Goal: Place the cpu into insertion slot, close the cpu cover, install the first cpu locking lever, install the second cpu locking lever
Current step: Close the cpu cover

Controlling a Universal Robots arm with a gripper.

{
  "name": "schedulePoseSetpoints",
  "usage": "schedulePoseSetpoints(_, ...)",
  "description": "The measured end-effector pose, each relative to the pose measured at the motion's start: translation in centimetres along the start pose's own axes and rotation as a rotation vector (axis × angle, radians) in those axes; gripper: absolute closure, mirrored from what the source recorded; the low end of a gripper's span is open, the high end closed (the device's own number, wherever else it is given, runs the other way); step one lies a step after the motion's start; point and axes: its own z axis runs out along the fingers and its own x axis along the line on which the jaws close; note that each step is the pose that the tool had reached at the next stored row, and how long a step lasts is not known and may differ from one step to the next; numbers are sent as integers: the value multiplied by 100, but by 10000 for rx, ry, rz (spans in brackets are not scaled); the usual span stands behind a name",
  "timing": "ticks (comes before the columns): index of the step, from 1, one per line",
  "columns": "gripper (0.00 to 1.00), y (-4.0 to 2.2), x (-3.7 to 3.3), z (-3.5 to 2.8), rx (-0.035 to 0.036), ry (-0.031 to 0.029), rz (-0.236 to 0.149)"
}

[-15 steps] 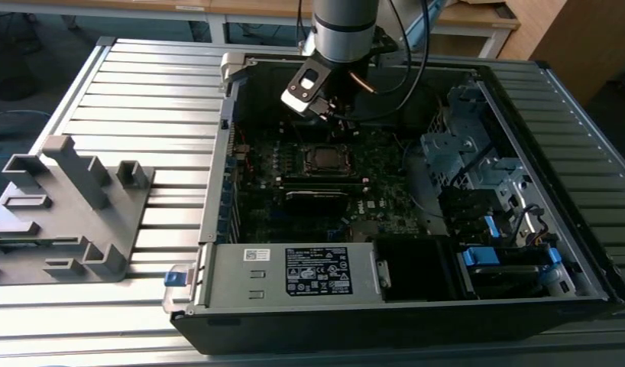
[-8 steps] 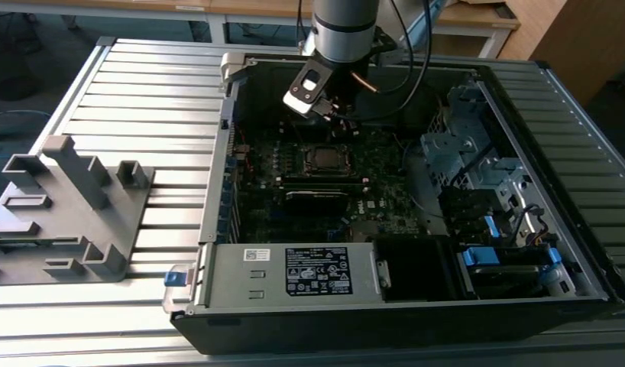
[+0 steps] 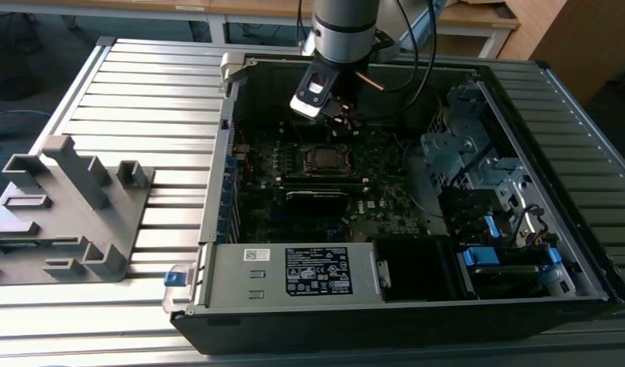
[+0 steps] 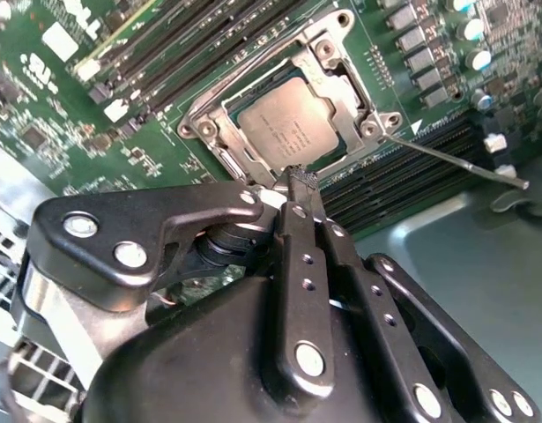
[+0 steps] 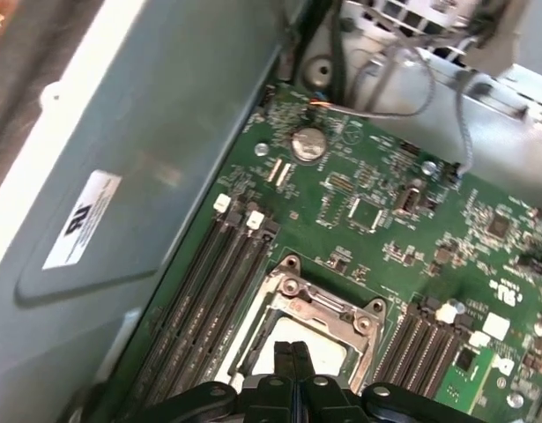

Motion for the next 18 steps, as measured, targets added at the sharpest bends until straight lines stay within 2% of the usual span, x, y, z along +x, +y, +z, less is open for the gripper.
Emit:
schedulePoseSetpoints(2,89,0,0,0,3,15,-207)
schedulePoseSetpoints(11,89,0,0,0,5,25,-305)
schedulePoseSetpoints(18,89,0,0,1,26,120,-1536)
